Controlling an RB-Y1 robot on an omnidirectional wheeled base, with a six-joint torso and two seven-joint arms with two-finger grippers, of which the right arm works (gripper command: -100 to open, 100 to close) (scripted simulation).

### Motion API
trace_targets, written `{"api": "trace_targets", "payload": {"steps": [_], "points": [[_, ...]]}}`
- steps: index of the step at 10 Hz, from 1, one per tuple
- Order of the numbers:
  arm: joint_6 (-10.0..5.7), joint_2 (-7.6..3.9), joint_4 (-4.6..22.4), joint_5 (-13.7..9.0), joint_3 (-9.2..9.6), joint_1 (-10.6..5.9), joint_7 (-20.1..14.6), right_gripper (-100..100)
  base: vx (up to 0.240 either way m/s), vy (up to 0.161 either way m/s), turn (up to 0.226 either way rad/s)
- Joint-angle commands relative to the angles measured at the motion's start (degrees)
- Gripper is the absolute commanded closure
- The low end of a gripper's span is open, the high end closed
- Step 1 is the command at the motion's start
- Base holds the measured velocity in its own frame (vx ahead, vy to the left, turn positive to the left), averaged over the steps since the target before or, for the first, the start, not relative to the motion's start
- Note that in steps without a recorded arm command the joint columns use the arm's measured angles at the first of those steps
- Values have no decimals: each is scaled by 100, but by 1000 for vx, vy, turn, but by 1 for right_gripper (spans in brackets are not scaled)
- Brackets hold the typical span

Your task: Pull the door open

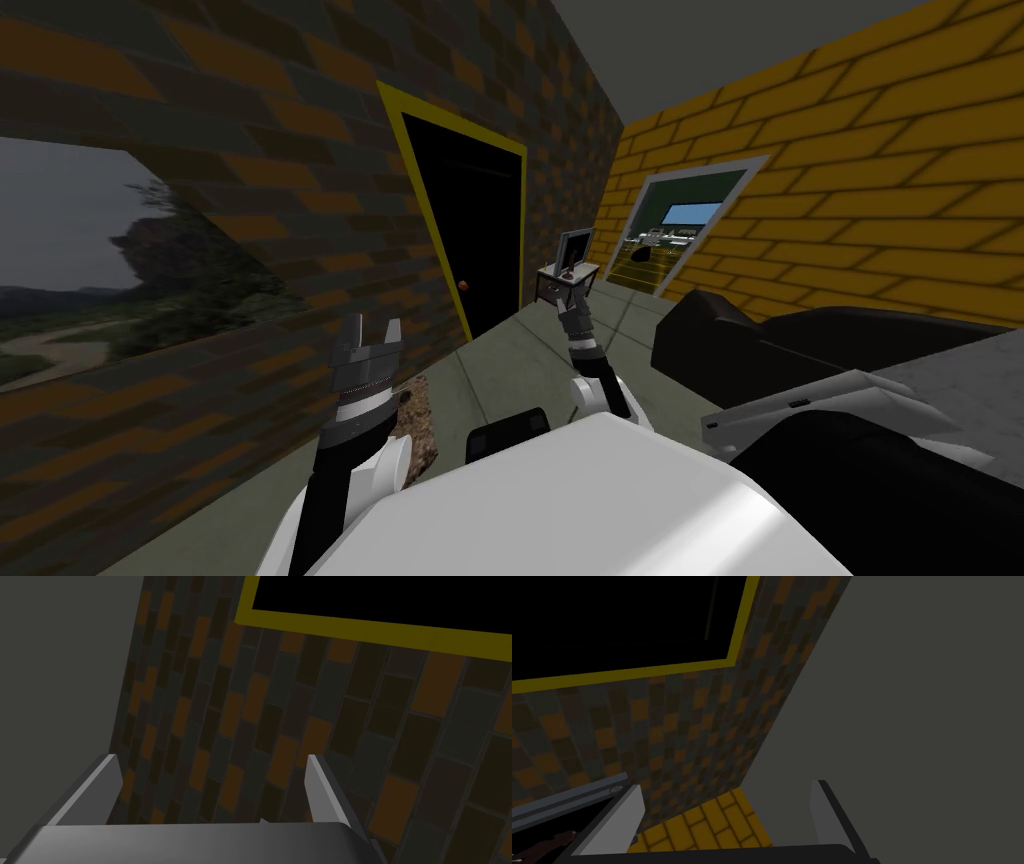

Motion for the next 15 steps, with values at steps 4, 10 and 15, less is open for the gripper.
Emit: {"api": "trace_targets", "payload": {"steps": [4, 10, 15], "points": [[-225, -96, 604, 297, 84, -218, 480, -100, 125, 36, -23], [-466, -182, 1265, 633, 184, -447, 1016, -100, 114, 32, -23], [-701, -249, 1910, 961, 282, -671, 1539, -100, 107, 30, -29]]}}
